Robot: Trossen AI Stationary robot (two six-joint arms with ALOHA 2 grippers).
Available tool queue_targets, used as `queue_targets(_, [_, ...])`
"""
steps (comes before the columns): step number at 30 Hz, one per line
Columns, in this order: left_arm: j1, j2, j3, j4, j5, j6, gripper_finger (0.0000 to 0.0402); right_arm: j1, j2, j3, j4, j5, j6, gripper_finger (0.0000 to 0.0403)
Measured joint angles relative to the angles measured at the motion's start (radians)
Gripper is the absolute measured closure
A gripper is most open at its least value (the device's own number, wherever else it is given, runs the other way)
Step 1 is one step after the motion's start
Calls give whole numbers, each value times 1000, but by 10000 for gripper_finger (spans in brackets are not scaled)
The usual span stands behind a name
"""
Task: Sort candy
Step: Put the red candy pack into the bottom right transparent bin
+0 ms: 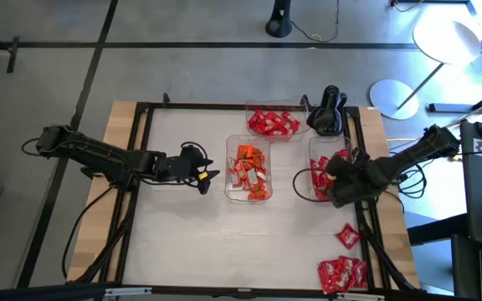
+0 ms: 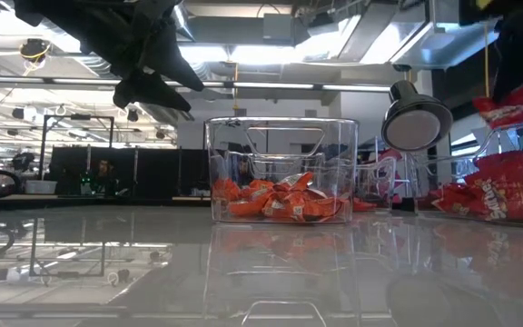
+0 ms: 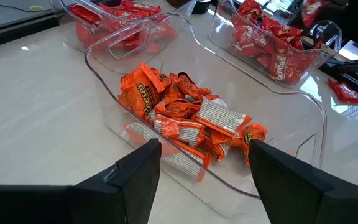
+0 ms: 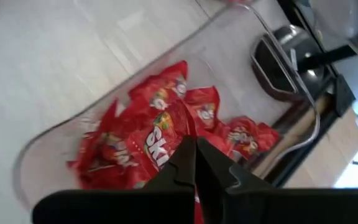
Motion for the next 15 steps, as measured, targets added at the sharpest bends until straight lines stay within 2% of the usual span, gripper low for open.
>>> queue_targets(3, [0, 0, 0, 0, 0, 1, 169, -37, 1, -31, 4, -19, -11, 394])
queue_targets(5, [0, 0, 0, 0, 0, 1, 169, -60, 1, -48, 18, -51, -27, 374])
queue_targets(12, [0, 0, 0, 0, 0, 1, 169, -89, 0, -49, 24, -127, -41, 248])
queue_targets(15, [0, 0, 0, 0, 0, 0, 169, -87, 0, -26, 25, -207, -55, 197])
